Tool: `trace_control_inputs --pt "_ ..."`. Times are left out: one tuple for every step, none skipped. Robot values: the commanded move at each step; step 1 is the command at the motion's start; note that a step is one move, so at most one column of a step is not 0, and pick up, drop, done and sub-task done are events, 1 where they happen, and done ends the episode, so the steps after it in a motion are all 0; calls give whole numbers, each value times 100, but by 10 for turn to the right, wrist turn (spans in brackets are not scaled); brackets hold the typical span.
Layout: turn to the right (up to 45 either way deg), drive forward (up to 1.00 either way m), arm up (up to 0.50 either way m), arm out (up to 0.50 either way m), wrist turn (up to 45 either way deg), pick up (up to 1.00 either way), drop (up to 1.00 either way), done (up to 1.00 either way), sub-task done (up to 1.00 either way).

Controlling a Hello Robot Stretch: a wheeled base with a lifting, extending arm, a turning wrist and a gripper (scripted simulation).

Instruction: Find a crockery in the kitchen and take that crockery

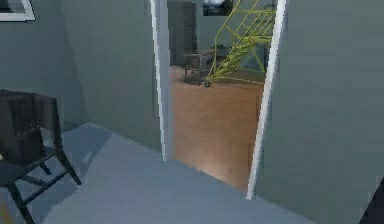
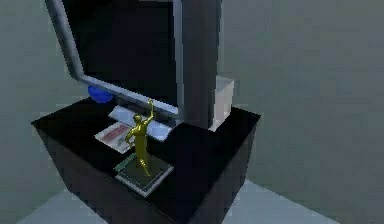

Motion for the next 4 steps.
trace_control_inputs --pt "0 100 0 0 0 0 0 0 0" --pt "0 60 0 0 0 0 0 0 0" --pt "330 0 0 0 0 0 0 0 0" --pt "0 15 0 0 0 0 0 0 0"
